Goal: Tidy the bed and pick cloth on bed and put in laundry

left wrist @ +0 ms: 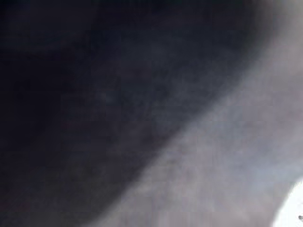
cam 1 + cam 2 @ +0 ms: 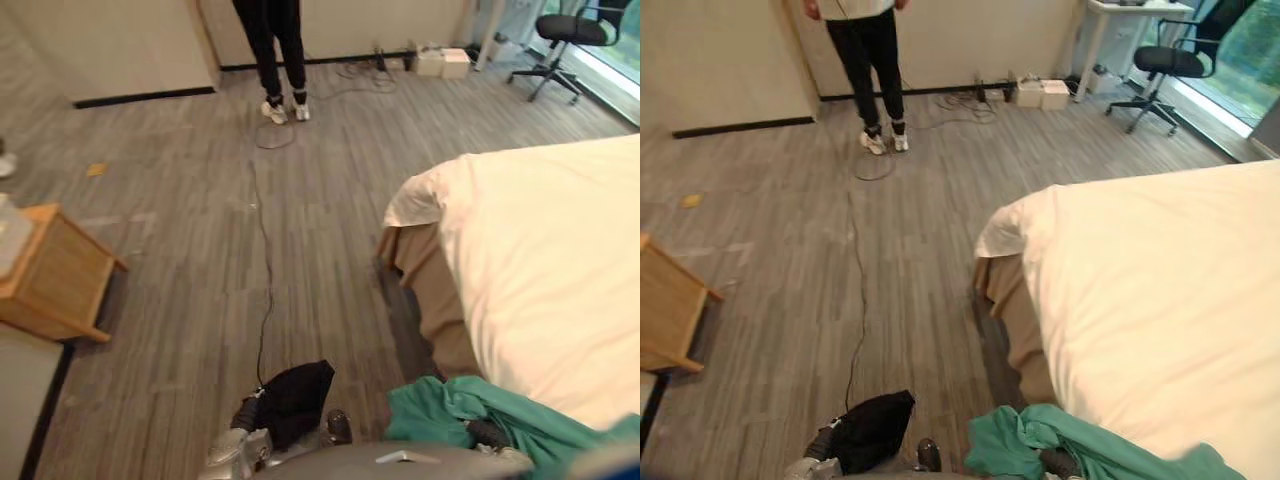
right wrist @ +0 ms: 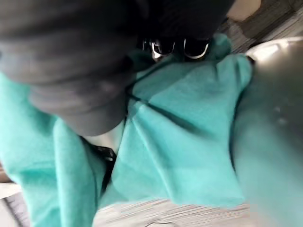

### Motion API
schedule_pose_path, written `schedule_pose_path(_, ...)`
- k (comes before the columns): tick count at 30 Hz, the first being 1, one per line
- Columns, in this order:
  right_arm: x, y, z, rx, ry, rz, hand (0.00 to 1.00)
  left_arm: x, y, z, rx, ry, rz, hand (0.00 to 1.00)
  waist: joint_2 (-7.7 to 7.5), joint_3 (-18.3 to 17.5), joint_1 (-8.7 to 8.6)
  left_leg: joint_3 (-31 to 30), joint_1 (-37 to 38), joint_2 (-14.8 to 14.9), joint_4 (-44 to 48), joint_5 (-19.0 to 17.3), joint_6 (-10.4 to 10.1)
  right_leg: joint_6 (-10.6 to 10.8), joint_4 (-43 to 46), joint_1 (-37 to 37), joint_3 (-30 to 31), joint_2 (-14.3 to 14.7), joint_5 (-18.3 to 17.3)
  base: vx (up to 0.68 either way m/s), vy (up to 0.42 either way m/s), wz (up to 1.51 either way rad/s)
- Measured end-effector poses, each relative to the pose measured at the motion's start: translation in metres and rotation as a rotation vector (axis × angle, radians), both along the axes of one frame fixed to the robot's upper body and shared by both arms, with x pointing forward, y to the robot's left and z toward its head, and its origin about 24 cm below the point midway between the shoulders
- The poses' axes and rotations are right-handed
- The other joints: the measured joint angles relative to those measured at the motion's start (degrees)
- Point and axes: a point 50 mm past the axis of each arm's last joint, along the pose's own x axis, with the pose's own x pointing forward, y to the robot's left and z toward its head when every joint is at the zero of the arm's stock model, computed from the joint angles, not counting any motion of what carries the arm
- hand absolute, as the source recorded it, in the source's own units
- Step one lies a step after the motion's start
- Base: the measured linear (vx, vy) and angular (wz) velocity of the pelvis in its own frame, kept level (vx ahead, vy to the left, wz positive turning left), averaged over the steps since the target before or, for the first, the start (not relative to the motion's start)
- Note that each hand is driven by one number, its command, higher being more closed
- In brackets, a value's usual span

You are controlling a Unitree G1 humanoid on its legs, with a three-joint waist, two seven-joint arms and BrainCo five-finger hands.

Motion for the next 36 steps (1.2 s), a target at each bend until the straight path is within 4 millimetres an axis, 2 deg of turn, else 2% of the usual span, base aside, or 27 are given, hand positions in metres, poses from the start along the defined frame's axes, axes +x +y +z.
schedule_pose_path(1, 0.002, -0.001, 0.001, -0.008, -0.013, -0.002, 1.00, -0.001, -0.002, -0.001, -0.004, 0.008, -0.013, 1.00, 0.82, 0.0, -0.29, -0.7, 0.5, 0.0, -0.8, 0.2, -0.3, 0.1, 2.0, -1.6, 1.8, 0.6, -0.4, -0.10, 0.114, 0.41)
schedule_pose_path(2, 0.004, -0.003, 0.003, -0.018, -0.029, -0.002, 1.00, -0.004, -0.002, -0.002, -0.004, 0.027, -0.048, 1.00, 1.28, 0.1, -1.29, -2.2, 0.7, 0.2, -2.2, 0.2, -0.3, 1.9, 2.7, -3.5, 6.6, 3.9, -1.8, -0.05, 0.048, 0.54)
schedule_pose_path(3, 0.004, -0.003, 0.003, -0.018, -0.031, -0.002, 1.00, -0.005, -0.002, -0.003, -0.002, 0.035, -0.059, 1.00, 1.51, 0.1, -1.82, -2.7, 0.7, 0.5, -2.7, 0.2, -0.3, 2.9, 2.1, -4.3, 8.6, 5.9, -2.5, -0.05, 0.024, 1.04)
schedule_pose_path(4, -0.004, 0.002, 0.000, -0.008, -0.019, 0.000, 1.00, -0.006, -0.002, -0.003, -0.007, 0.045, -0.066, 1.00, 0.92, -0.3, -3.06, -3.9, 0.8, 0.3, -4.5, -2.6, -4.5, 3.2, -4.3, -5.1, 13.2, 11.0, -3.4, 0.10, -0.006, 0.95)
schedule_pose_path(5, -0.008, 0.013, -0.003, 0.021, -0.008, -0.002, 1.00, -0.004, 0.007, -0.001, 0.012, 0.039, -0.065, 1.00, -2.11, -0.5, -3.03, -3.2, 0.5, -0.9, -2.2, -1.8, -1.4, 2.3, -7.2, -5.5, 14.4, 10.1, -2.8, 0.14, -0.091, 0.89)
schedule_pose_path(6, -0.010, 0.019, -0.004, 0.037, -0.010, -0.002, 1.00, 0.002, 0.013, 0.002, 0.025, 0.021, -0.070, 1.00, -3.61, 0.3, -2.72, -3.6, -0.1, -0.6, 2.4, -0.6, 4.2, 1.4, -8.5, -5.3, 15.2, 9.5, -2.1, 0.14, -0.208, 0.55)
schedule_pose_path(7, -0.017, 0.021, -0.007, 0.046, 0.026, 0.009, 1.00, 0.003, 0.012, 0.001, 0.016, 0.033, -0.033, 1.00, -5.11, 0.3, -2.21, -1.5, 0.9, -0.4, 1.0, 1.3, 2.1, 1.3, -11.0, -4.0, 16.0, 8.9, -4.8, 0.04, -0.206, 0.32)
schedule_pose_path(8, -0.019, 0.023, -0.007, 0.047, 0.035, 0.020, 1.00, 0.002, 0.009, 0.000, 0.008, 0.034, -0.021, 1.00, -4.66, 0.1, -2.04, -1.3, 1.4, -0.1, -0.1, 1.6, 1.9, 1.3, -12.5, -3.7, 16.0, 9.4, -3.6, 0.02, -0.125, 0.08)
schedule_pose_path(10, -0.016, 0.019, -0.005, 0.020, 0.026, 0.059, 1.00, 0.000, -0.002, -0.002, -0.025, 0.038, 0.011, 1.00, -2.62, -0.9, -1.59, 0.1, 1.8, 0.7, -2.6, 3.2, 0.5, 1.4, -17.1, -2.9, 16.7, 10.9, -1.2, 0.05, -0.026, -0.34)
schedule_pose_path(12, -0.014, 0.021, -0.004, 0.009, 0.027, 0.066, 1.00, -0.001, -0.005, -0.003, -0.041, 0.038, 0.021, 1.00, -2.18, -0.8, -2.07, 1.1, 2.9, 0.9, -4.5, 3.9, -0.2, 1.1, -19.1, -2.1, 16.9, 11.4, -0.3, 0.06, -0.046, -0.24)
schedule_pose_path(20, -0.016, 0.026, -0.005, 0.000, 0.057, 0.134, 1.00, -0.001, -0.007, -0.002, -0.066, 0.010, 0.004, 1.00, -2.46, -1.7, -1.55, 3.0, 4.8, 1.4, -4.5, 3.1, -0.2, 1.6, -23.1, 0.9, 18.0, 12.2, 0.7, 0.09, -0.038, -0.12)
schedule_pose_path(22, -0.016, 0.026, -0.005, 0.001, 0.059, 0.136, 1.00, -0.002, -0.007, -0.003, -0.066, 0.013, 0.004, 1.00, -2.94, -2.3, -1.51, 3.1, 4.8, 1.4, -4.5, 2.9, -0.4, 1.5, -23.7, 1.1, 18.1, 12.2, 0.7, 0.08, -0.027, -0.04)
schedule_pose_path(23, -0.017, 0.027, -0.005, 0.002, 0.061, 0.138, 1.00, -0.003, -0.008, -0.003, -0.067, 0.016, 0.002, 1.00, -2.59, -2.5, -1.54, 3.1, 4.9, 1.4, -4.5, 2.9, -0.5, 1.5, -24.1, 1.3, 18.1, 12.3, 0.7, 0.05, -0.020, -0.02)
schedule_pose_path(24, 0.002, 0.042, -0.004, 0.058, 0.022, 0.246, 1.00, -0.004, -0.016, -0.004, -0.080, 0.027, -0.034, 1.00, -1.70, -4.0, -0.29, 2.9, 7.3, 2.8, -4.6, 3.1, -1.2, 1.0, -26.1, 4.8, 17.4, 13.9, 0.3, 0.04, -0.015, -0.02)
schedule_pose_path(30, 0.002, 0.043, -0.004, 0.059, 0.023, 0.246, 1.00, -0.004, -0.015, -0.004, -0.079, 0.025, -0.031, 1.00, -1.42, -3.8, -0.29, 3.0, 7.3, 2.8, -4.6, 3.0, -1.3, 0.8, -26.3, 4.8, 17.5, 13.9, 0.3, 0.00, 0.000, 0.00)
schedule_pose_path(36, 0.002, 0.043, -0.005, 0.062, 0.037, 0.227, 1.00, -0.005, -0.014, -0.003, -0.078, 0.002, -0.023, 1.00, -1.80, -3.5, -0.19, 3.1, 7.3, 2.8, -4.5, 2.2, -1.9, 0.9, -26.4, 4.8, 17.4, 13.8, -0.1, 0.01, 0.000, 0.00)
